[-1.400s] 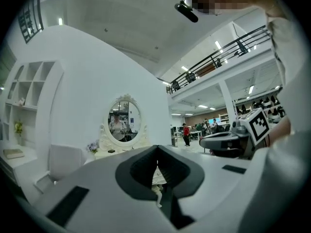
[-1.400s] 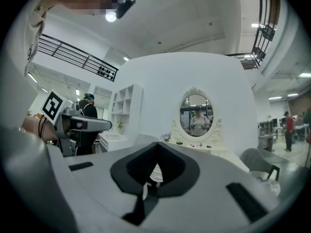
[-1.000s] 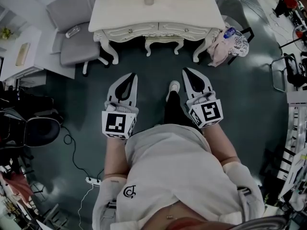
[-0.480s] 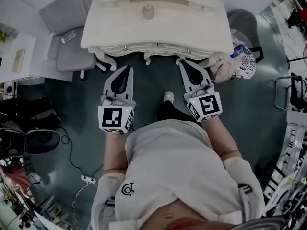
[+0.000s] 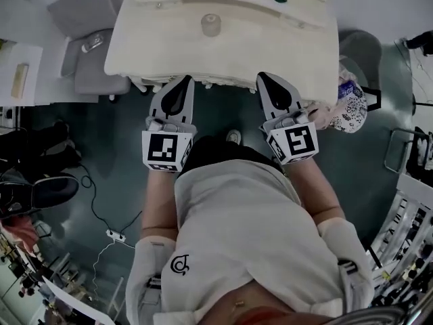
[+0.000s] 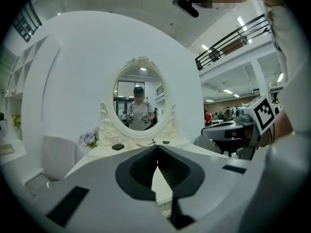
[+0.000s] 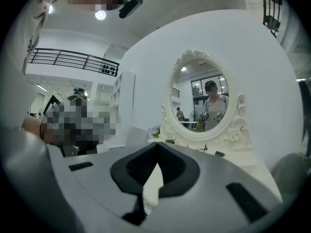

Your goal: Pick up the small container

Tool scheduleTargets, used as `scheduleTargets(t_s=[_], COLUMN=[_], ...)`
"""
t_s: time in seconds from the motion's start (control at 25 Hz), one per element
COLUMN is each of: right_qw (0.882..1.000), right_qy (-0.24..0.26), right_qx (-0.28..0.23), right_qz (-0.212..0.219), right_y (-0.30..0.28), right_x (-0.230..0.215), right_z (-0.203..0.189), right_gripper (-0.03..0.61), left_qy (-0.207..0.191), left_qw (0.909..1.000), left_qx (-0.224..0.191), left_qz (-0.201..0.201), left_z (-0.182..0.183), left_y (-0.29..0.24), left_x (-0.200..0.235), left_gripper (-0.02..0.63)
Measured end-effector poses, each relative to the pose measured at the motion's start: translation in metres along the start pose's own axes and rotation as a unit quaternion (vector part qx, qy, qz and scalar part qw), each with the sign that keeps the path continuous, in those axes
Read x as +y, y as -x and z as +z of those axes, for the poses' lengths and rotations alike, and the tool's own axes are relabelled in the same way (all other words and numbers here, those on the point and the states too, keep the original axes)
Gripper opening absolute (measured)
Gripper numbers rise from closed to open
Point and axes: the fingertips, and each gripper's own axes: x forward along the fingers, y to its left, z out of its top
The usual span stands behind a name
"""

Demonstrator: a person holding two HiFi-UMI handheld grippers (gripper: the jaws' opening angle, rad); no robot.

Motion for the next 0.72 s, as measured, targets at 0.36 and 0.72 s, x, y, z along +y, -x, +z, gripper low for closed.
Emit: scheduleTargets(t_s=[0.36, 0.72], right_qw=[0.999, 1.0], right_qy=[0.026, -0.001], right_qx=[0.01, 0.023], right_qz=[0.019, 0.002], right_y=[-0.072, -0.141], right_x=[-0.016, -0.046], right_z=[-0.029, -0.055], right_gripper=[0.006, 0.006], left_qy=[0.018, -0.003], left_qw=[0.9983, 0.9924], left_qx=[0.033, 0.042], left_qz=[-0.044, -0.115], left_z=[-0.043, -0.081], left_y=[-0.074, -0.161], left_x=[0.04, 0.075], left_gripper=[0.012, 0.028])
